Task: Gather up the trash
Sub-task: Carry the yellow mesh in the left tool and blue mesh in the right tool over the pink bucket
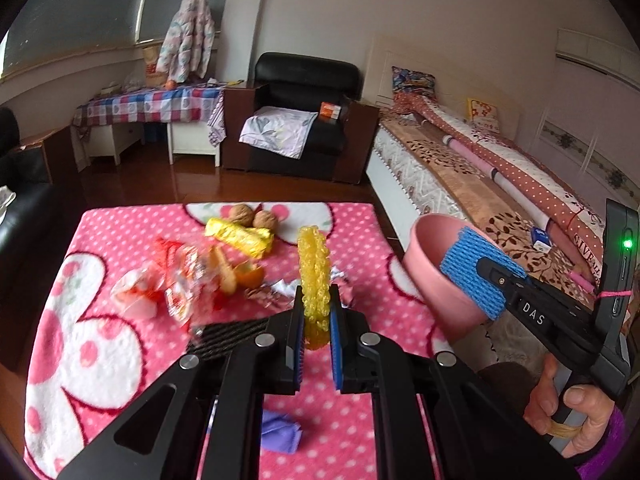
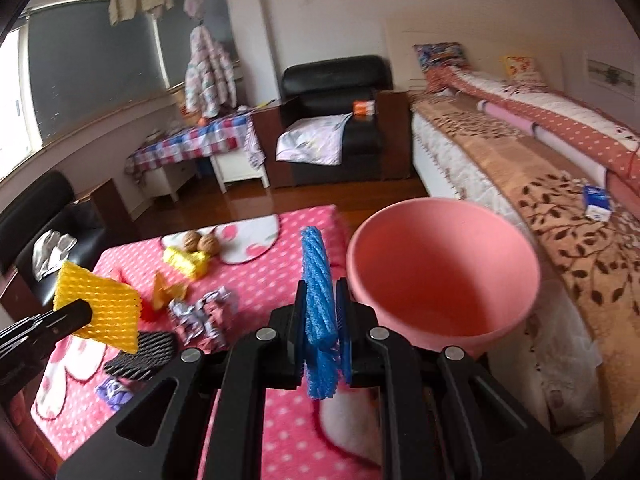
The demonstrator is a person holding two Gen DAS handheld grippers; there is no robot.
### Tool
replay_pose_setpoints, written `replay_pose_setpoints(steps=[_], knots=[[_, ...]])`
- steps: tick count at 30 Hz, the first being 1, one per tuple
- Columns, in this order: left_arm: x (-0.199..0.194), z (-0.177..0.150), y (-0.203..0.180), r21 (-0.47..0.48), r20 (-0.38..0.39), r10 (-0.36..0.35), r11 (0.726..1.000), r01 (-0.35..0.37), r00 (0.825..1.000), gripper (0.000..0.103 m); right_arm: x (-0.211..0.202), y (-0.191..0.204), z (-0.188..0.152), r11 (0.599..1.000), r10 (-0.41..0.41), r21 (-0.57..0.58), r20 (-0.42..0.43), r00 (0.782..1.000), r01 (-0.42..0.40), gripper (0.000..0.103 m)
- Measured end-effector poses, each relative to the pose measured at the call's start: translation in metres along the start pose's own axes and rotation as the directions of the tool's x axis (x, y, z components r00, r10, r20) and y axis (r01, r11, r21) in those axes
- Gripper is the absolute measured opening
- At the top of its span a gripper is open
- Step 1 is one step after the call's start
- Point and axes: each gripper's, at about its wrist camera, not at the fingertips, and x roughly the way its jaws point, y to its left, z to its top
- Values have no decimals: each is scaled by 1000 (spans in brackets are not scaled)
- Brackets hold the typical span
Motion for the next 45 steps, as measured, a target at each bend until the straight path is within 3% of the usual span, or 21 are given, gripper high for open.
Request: replay_pose_setpoints(steps=[23, 45], knots=[[47, 36, -92, 145, 14, -131, 981, 127, 991, 9, -1, -67, 11, 978, -192, 96, 52, 980, 186, 14], [115, 45, -157, 223, -56, -177, 957, 185, 983, 9, 27, -113, 13, 955, -263, 147, 18, 965, 258, 14]])
